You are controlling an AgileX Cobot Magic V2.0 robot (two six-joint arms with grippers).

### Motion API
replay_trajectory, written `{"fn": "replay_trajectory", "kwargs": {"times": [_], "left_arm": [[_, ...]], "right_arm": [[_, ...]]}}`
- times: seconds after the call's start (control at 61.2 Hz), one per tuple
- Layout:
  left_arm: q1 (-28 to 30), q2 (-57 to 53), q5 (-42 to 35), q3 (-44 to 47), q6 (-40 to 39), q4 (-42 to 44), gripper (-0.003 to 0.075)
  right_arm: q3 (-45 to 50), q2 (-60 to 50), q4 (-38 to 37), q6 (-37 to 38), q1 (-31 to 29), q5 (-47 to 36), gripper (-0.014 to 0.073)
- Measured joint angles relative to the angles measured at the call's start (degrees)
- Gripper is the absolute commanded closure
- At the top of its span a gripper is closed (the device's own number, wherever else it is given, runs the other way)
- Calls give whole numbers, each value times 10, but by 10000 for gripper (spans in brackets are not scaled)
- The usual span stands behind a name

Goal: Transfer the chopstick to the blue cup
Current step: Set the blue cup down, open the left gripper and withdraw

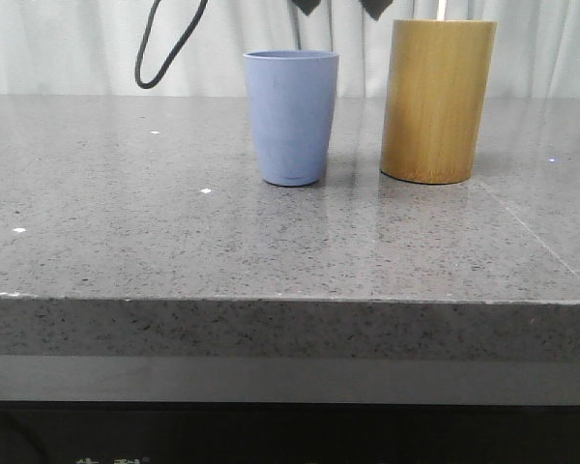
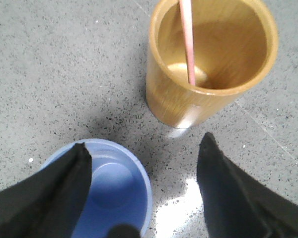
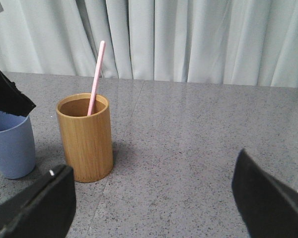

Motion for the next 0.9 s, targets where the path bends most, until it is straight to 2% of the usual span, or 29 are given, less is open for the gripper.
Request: {"fn": "replay_trajectory", "kwargs": {"times": [0.114, 0.196, 0.425, 0.752, 0.899], "left_arm": [[0, 0, 0, -3, 0, 0, 351], [0, 0, 0, -3, 0, 0, 429], [0, 0, 0, -3, 0, -1, 738], [1, -1, 1, -3, -12, 37, 739], [33, -24, 2, -3, -43, 81, 739]], "right_arm": [[0, 0, 0, 0, 0, 0, -52], [0, 0, 0, 0, 0, 0, -52], [0, 0, 0, 0, 0, 0, -52], [0, 0, 0, 0, 0, 0, -52], [0, 0, 0, 0, 0, 0, -52]]}}
